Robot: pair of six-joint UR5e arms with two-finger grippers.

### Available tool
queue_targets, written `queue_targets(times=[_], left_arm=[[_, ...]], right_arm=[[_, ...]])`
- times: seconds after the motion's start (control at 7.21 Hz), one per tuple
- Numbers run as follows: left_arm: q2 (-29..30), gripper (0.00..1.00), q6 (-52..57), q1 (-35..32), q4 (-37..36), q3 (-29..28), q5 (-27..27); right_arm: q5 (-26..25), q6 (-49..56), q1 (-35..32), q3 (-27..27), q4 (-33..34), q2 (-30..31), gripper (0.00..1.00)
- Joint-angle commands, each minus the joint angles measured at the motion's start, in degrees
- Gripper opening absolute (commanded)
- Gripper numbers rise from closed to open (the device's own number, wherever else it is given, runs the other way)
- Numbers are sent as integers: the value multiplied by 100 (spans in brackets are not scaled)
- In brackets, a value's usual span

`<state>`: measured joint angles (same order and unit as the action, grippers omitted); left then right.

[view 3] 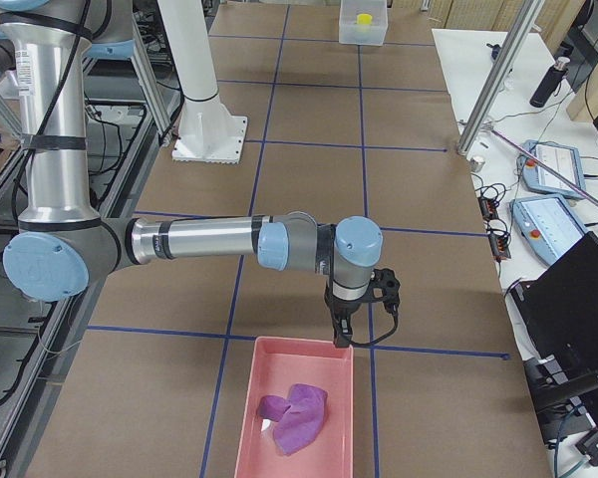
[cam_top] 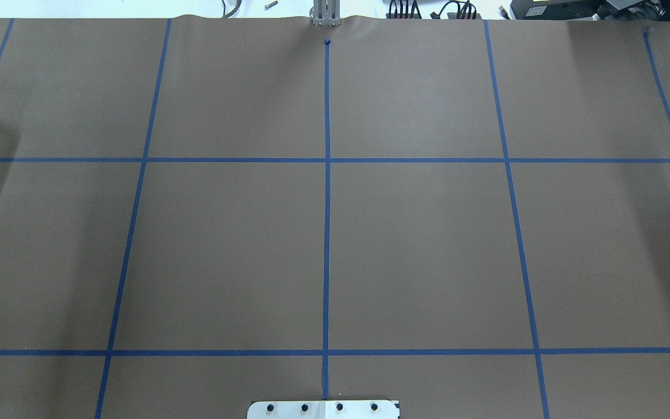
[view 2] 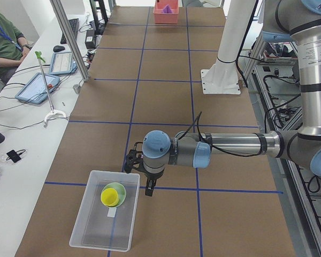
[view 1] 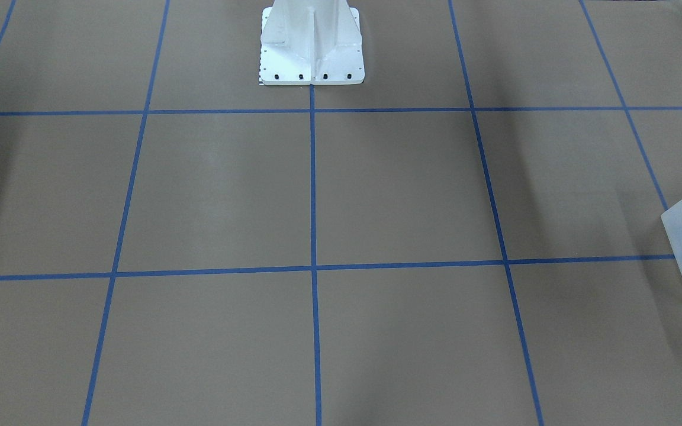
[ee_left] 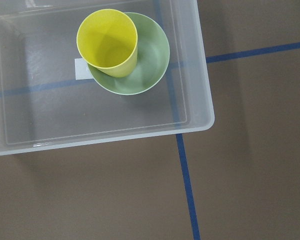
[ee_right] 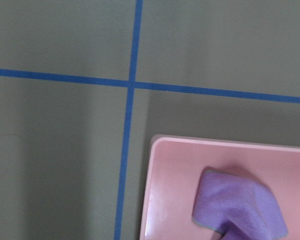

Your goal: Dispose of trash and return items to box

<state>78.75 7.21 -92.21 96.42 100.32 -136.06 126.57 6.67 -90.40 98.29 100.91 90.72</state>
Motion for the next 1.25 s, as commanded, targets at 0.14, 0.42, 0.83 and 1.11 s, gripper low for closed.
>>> queue_targets(times=[0.14,0.42,0.83,1.11], left_arm=[[0,99,0,1,0,-3,0],[8,99,0,1,0,-3,0],[9,99,18,1,0,5,0],[17,99,26,1,0,-3,0]], right_arm=[[-431,-34,48,216,219,139,100],[25,-8,48,242,193,43,100],[17,-7,48,296,-228,95,100],[70,1,48,340,-229,130,100]])
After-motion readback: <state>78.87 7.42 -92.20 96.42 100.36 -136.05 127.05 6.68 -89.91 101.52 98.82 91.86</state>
